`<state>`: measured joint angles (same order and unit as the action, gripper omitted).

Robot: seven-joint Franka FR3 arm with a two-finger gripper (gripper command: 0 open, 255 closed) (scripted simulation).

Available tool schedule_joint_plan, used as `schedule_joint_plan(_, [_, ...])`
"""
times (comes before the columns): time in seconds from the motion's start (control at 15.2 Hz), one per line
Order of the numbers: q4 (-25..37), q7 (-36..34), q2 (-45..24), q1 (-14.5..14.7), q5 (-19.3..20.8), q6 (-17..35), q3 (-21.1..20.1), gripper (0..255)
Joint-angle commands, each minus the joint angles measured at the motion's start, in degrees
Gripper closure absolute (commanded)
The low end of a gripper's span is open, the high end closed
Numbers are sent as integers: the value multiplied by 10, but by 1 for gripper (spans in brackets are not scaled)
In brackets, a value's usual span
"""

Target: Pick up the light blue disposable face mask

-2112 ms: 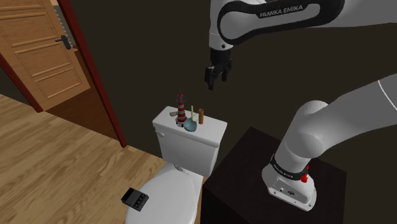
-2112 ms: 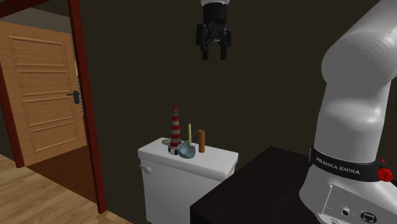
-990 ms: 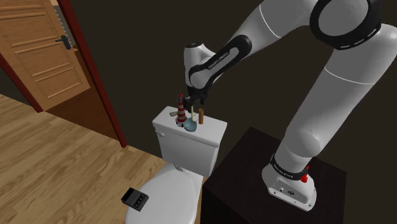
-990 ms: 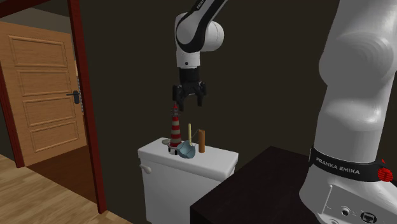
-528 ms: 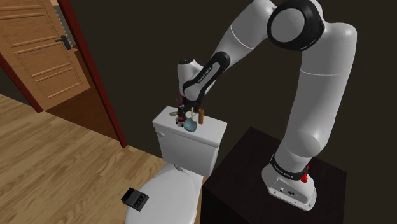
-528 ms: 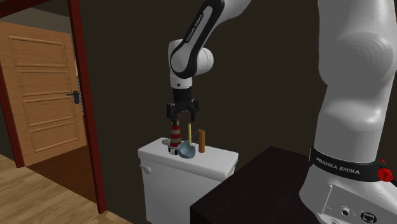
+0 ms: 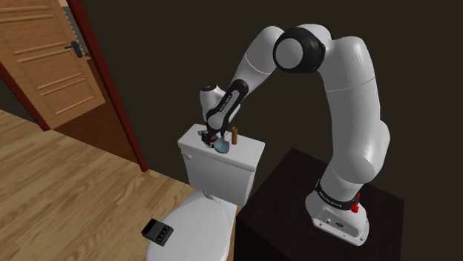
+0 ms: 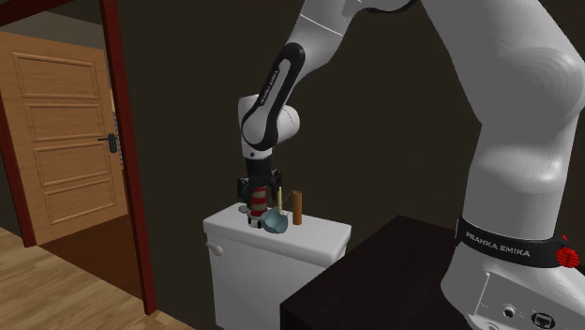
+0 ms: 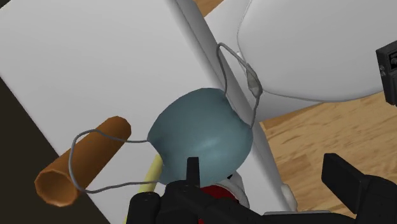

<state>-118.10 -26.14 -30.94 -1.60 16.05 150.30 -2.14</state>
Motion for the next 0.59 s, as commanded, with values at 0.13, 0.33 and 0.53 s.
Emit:
schedule_joint_plan(0.13, [20, -8, -38, 4, 6, 19, 7, 0])
schedule_joint_plan(0.33, [26, -13, -59, 7, 10, 33, 11, 0])
schedule_joint_plan(0.53, [30, -15, -71, 9, 12, 41, 13, 0])
